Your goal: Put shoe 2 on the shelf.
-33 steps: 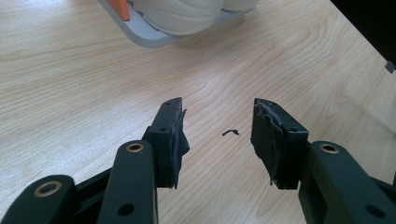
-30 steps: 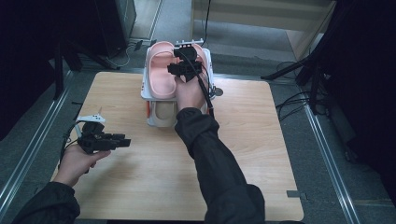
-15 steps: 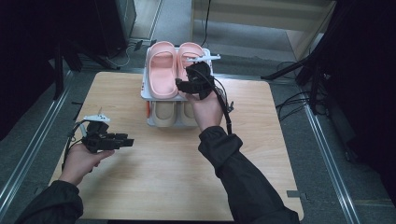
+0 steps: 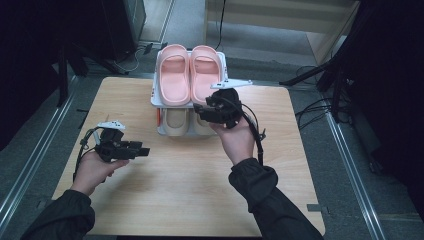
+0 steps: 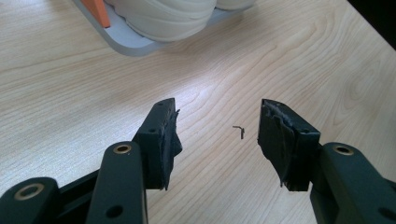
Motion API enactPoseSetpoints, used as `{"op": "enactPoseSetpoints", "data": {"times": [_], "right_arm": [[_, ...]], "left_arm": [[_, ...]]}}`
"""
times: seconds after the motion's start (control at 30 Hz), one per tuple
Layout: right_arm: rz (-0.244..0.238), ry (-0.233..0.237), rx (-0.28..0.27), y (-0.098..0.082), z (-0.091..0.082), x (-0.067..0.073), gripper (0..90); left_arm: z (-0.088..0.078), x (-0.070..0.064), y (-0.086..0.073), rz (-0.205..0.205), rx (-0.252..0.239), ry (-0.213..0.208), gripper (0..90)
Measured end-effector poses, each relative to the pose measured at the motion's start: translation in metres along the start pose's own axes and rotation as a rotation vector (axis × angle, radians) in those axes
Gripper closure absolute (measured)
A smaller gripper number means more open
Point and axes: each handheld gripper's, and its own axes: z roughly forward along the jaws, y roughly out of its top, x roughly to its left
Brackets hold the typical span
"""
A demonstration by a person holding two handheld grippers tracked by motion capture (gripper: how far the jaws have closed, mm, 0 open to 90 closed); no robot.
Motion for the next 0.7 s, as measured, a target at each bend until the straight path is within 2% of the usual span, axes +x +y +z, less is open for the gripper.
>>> {"op": "enactPoseSetpoints", "data": {"times": [0.07,0.23,0.4,0.53,0.7], "right_arm": [[-0.025,0.02,-0.002,-0.009,-0.006,0.002,51.6],[-0.098,0.034,0.016,-0.034,-0.015,0.005,49.1],[-0.12,0.072,0.026,-0.059,-0.022,0.005,47.9],[-0.117,0.095,0.026,-0.076,-0.026,0.001,47.5],[-0.111,0.113,0.018,-0.098,-0.025,-0.003,46.8]], "left_arm": [[0.001,-0.001,0.001,0.0,-0.001,0.001,45.4],[0.004,-0.002,0.003,0.007,0.016,0.001,41.2],[0.008,-0.009,0.001,0.026,0.039,-0.008,40.6],[0.009,-0.012,0.0,0.046,0.049,-0.004,38.6],[0.011,-0.012,-0.001,0.047,0.056,-0.001,36.4]]}}
